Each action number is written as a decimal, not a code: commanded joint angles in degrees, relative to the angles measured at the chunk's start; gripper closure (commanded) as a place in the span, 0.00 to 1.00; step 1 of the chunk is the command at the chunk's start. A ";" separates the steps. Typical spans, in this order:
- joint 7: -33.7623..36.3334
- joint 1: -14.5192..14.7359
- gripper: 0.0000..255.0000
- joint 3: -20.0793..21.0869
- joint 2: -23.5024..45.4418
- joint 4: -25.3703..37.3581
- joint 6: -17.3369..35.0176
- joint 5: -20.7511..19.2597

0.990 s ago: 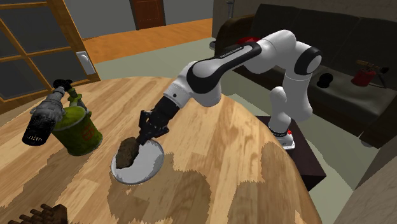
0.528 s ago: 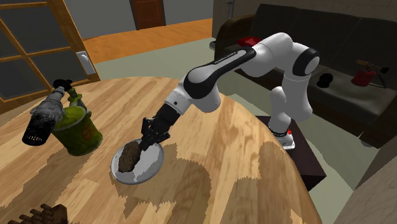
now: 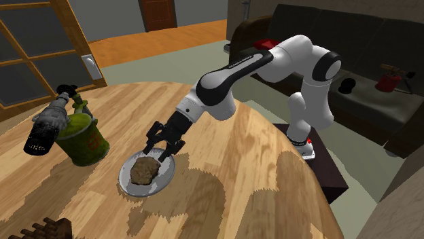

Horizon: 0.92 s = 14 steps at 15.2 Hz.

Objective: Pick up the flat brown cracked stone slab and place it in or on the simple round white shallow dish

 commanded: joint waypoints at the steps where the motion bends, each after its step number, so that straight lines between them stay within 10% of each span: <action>1: -0.01 0.00 0.00 0.00 0.00 0.00 0.00 0.01; 14: 0.04 -1.61 0.00 -1.07 -7.99 -7.40 -2.79 -0.08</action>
